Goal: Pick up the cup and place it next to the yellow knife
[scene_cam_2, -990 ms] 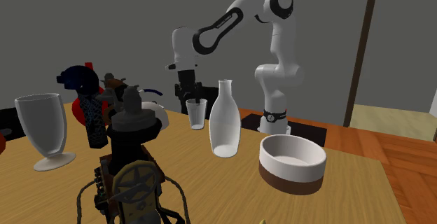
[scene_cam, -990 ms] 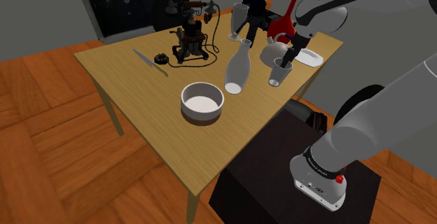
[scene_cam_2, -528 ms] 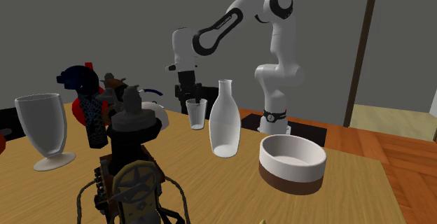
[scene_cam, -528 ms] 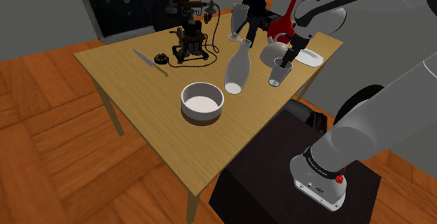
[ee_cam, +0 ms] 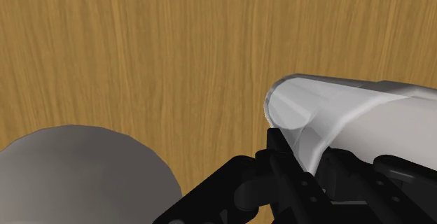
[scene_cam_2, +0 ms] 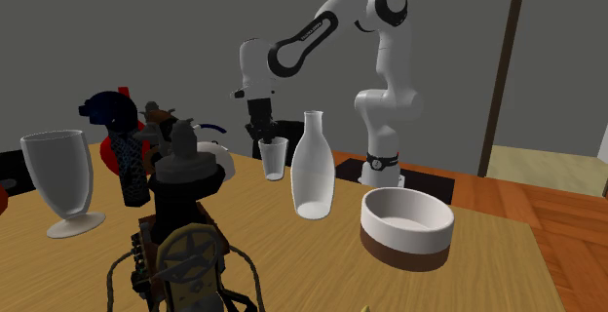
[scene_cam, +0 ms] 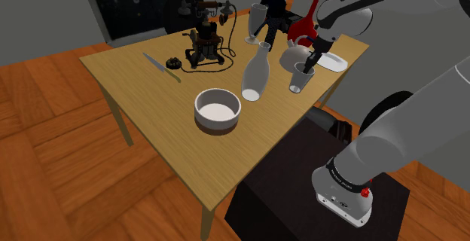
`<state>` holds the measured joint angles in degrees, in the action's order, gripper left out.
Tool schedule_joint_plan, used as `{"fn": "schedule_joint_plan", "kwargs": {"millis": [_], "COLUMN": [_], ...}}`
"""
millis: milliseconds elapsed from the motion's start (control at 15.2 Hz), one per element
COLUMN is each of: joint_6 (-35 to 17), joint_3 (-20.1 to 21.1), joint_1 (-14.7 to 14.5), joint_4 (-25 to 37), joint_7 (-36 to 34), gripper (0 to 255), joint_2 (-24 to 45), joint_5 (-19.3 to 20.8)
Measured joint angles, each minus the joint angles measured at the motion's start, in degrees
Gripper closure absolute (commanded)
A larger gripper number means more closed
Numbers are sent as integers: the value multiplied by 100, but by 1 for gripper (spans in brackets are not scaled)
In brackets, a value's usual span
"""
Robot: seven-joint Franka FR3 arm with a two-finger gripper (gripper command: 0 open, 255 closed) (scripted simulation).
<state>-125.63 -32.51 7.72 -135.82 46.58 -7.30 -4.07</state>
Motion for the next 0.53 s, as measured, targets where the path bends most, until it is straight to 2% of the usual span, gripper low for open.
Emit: {"fn": "schedule_joint_plan", "kwargs": {"millis": [198,528], "joint_6": [36,389], "joint_3": [5,51], "joint_1": [3,23], "joint_4": [10,185], "joint_7": [-18,-155], "gripper": [255,255], "joint_2": [-29,-241], "joint_5": [21,156]}}
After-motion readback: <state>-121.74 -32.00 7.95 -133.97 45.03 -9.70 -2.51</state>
